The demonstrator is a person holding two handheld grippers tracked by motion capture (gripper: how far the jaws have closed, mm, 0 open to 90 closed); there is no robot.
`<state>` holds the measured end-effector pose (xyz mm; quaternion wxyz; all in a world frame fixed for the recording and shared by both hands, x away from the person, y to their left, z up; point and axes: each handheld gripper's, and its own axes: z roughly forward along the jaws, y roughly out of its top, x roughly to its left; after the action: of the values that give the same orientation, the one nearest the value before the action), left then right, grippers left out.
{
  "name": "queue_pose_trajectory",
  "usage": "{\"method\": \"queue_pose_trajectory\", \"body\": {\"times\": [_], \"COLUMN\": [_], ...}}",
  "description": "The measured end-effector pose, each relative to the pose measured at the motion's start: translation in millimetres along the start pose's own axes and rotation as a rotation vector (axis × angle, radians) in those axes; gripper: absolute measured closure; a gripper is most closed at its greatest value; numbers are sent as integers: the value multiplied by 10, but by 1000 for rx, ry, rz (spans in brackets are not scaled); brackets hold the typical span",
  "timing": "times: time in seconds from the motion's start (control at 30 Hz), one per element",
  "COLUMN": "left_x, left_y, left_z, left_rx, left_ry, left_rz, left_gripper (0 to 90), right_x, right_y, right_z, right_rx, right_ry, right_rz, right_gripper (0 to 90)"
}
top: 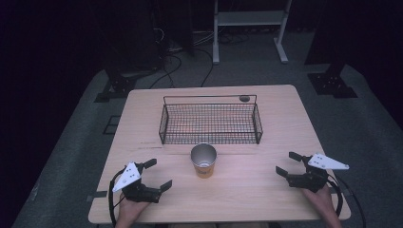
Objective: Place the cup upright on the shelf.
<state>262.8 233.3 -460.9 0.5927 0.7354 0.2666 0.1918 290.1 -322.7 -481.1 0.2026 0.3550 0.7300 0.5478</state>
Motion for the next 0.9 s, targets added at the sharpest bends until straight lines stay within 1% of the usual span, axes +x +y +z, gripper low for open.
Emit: {"method": "queue_pose_trajectory", "body": {"times": [0.2,0.43,0.53,0.63,0.8,0.9], "left_x": [-32,-82,-95,-109,-117,-109], "left_y": [26,74,75,86,117,141], "left_z": [53,171,216,271,325,378], "left_rx": [4,45,44,53,56,66], "left_ry": [-10,-57,-75,-90,-102,-119], "left_rz": [8,15,12,19,26,29], "left_gripper": [11,11,11,11,11,11], "right_x": [2,1,2,0,0,0], "right_y": [-1,0,0,1,1,1], "right_z": [-1,1,1,2,3,3], "right_rx": [-1,-1,-1,-1,0,0], "right_ry": [2,3,2,1,1,2], "right_rz": [-1,0,1,1,2,2], "right_gripper": [138,138,138,138,138,138]}}
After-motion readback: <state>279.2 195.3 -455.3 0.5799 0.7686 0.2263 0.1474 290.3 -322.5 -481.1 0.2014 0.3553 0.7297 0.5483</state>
